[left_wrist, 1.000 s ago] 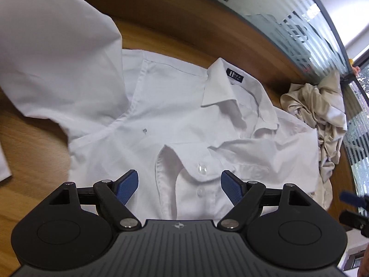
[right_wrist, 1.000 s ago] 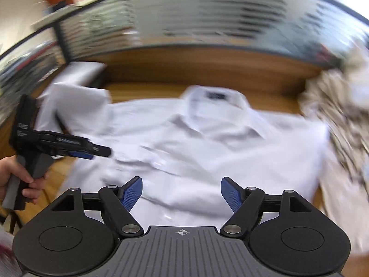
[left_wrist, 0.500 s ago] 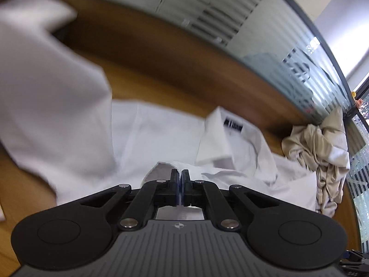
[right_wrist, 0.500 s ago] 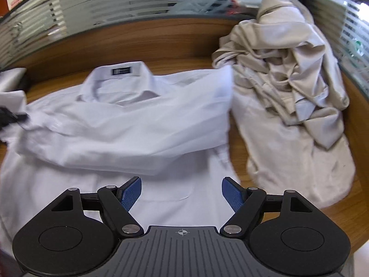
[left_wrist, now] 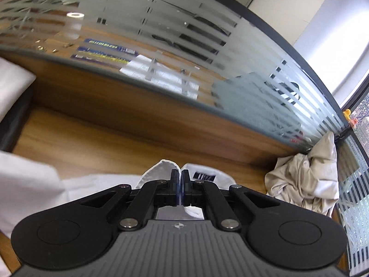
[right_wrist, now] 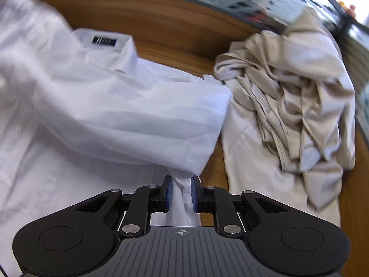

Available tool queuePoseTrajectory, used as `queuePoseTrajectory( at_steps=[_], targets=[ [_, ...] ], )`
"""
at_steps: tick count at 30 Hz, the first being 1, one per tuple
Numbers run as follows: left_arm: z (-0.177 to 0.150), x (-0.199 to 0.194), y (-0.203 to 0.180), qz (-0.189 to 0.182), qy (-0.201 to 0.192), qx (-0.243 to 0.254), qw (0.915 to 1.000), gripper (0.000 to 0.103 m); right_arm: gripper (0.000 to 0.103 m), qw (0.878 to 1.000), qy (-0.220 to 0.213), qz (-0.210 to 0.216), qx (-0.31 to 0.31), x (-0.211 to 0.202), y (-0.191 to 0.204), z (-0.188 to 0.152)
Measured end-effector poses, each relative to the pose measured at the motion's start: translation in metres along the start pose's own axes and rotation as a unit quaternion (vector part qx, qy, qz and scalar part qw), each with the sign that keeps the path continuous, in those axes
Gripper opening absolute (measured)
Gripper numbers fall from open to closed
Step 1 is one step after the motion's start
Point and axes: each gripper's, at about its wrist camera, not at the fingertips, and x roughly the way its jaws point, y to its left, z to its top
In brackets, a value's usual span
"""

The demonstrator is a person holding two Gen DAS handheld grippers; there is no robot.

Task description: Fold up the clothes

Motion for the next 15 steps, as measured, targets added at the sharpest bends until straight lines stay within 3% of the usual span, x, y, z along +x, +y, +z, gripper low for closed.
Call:
queuePoseTrajectory(
  at_steps=[2, 8, 15],
  targets=[
    [0.009, 0.004, -0.006, 0.01, -0.004, 0.008, 0.9999, 0.001, 0.003, 1.0, 0.001, 0.0, -0.023, 0.001, 0.002, -0.001],
    [0.023, 0.018, -0.002, 0.057, 0.005, 0.004, 0.9983, 0.001, 0.002, 0.998, -0.043, -0.011, -0.054, -0.024, -0.011, -0.02],
    [-0.012, 0.026, 0.033, 0.102, 0.064, -0.015, 0.9927, 0.001, 0.003, 0.993, -0.102, 0.005, -0.058, -0.037, -0.018, -0.045]
  ],
)
